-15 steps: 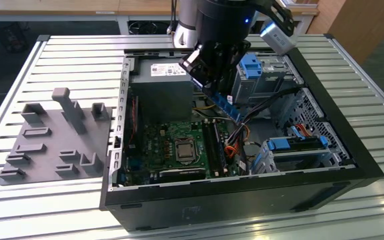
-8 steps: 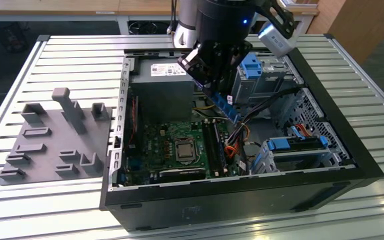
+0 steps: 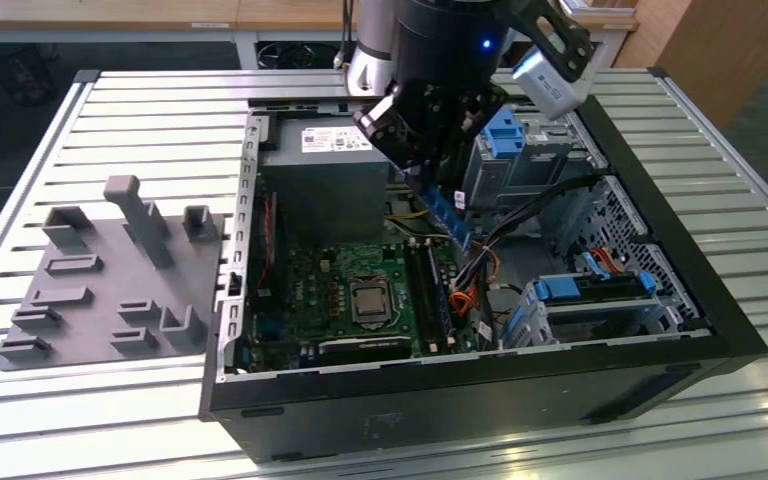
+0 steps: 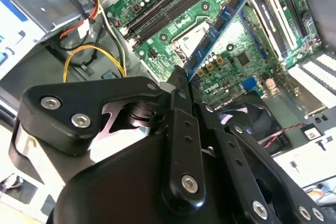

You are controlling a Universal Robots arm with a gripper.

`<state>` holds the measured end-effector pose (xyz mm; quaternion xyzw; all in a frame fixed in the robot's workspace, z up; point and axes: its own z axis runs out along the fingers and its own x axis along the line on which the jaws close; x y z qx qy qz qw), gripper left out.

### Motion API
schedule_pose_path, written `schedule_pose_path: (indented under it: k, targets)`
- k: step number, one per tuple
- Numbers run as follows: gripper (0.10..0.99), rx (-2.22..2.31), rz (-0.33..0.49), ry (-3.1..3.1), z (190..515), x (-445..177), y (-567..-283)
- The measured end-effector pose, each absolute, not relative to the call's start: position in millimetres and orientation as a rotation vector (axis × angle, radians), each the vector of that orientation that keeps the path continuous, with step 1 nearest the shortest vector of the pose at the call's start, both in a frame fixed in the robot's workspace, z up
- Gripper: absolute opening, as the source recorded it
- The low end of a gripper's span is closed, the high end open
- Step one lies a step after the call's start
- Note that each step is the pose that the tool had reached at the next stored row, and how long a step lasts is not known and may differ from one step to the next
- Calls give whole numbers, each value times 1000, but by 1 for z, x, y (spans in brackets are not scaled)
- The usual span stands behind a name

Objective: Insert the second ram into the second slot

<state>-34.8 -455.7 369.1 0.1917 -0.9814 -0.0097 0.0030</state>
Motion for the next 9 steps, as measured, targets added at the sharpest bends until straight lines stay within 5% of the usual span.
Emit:
schedule_pose_path:
  k: [9]
  targets:
    - [137,402,-29,-3110,369,-35,-456]
